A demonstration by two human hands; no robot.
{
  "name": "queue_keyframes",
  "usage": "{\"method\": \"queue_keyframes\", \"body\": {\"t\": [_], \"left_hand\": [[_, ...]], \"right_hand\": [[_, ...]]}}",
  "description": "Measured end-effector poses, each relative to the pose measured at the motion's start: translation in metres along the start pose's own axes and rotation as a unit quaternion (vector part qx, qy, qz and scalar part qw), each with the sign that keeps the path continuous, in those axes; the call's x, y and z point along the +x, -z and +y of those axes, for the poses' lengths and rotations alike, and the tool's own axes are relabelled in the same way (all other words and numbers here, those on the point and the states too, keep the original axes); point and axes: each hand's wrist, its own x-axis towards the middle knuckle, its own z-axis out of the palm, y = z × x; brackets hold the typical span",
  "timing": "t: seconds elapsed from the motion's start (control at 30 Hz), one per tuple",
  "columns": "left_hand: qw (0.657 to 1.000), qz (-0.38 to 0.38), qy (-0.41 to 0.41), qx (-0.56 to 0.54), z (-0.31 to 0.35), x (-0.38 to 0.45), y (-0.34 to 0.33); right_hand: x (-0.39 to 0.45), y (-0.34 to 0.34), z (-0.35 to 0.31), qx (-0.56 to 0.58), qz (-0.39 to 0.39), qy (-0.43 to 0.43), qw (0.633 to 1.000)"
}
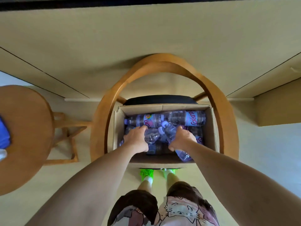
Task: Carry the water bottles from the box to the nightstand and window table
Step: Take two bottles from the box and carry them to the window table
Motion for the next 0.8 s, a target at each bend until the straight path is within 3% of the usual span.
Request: {"method": "queue_keyframes", "body": {"t": [0.13,0.4,0.67,0.8], "left_hand": [[0.998,0.023,-0.016,-0.055,0.005,-0.009,0.039],[0.988,0.079,-0.103,-0.078,0.042,-0.022,0.115],[0.949,0.135,-0.274,-0.079,0.113,-0.071,0.168],[0.912,0.146,-0.377,-0.073,0.163,-0.114,0.166]], "right_hand": [[-0.017,0.032,-0.004,0.026,0.004,0.036,0.999],[-0.080,0.089,-0.015,0.190,0.155,0.020,0.969],[-0.170,0.111,0.016,0.354,0.343,-0.025,0.869],[-0.229,0.101,0.051,0.443,0.413,-0.047,0.794]]}}
